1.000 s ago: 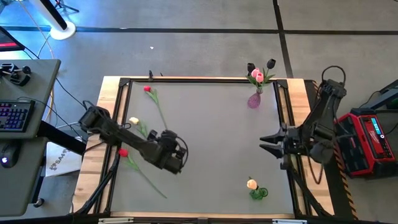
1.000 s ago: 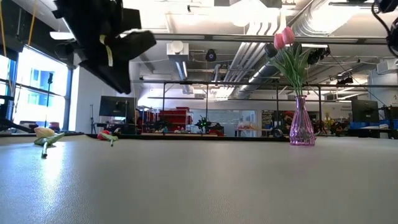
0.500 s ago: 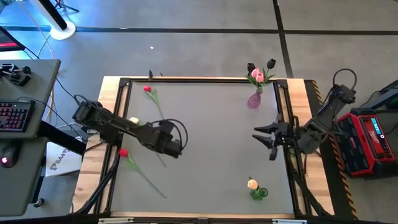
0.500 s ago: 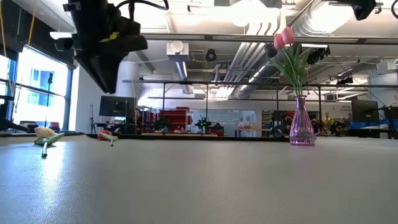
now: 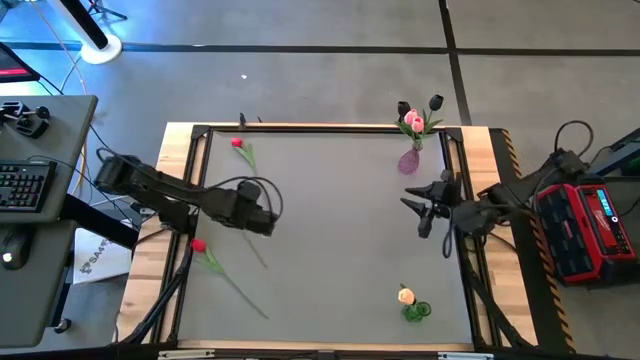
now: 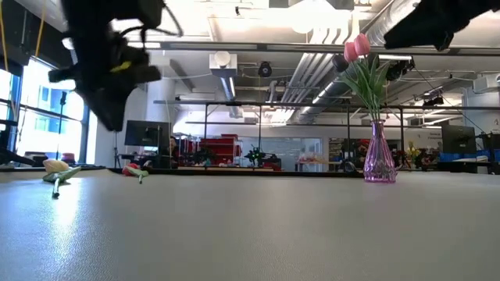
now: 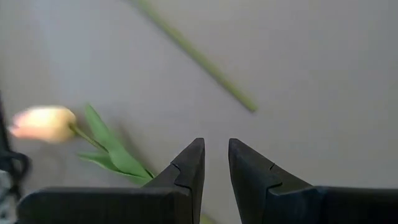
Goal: Sort flowers into vase by color
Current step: Put the white tulip into the green vase
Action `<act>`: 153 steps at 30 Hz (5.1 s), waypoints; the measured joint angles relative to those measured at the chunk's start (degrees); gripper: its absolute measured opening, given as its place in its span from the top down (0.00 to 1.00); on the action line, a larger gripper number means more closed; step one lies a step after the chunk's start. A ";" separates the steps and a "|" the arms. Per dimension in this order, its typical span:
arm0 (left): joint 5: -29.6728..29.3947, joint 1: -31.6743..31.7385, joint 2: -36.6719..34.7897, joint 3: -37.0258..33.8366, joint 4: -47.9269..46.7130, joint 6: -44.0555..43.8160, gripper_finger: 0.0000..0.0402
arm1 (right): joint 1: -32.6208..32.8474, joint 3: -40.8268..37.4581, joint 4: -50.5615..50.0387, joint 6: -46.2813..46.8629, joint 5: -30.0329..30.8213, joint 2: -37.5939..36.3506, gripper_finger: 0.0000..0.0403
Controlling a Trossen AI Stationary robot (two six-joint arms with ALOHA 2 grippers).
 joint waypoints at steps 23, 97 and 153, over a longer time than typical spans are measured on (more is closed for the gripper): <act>6.27 -0.77 1.47 -8.95 6.41 -19.84 0.71 | -0.99 -5.31 -4.35 10.60 -5.59 0.11 0.68; -14.61 -6.88 -18.67 -1.38 73.61 74.30 1.00 | -16.90 43.63 -7.75 -24.05 -28.15 13.11 0.68; 11.50 6.63 3.91 25.01 81.64 77.54 1.00 | -20.14 43.69 -9.12 -15.46 -44.97 8.72 0.68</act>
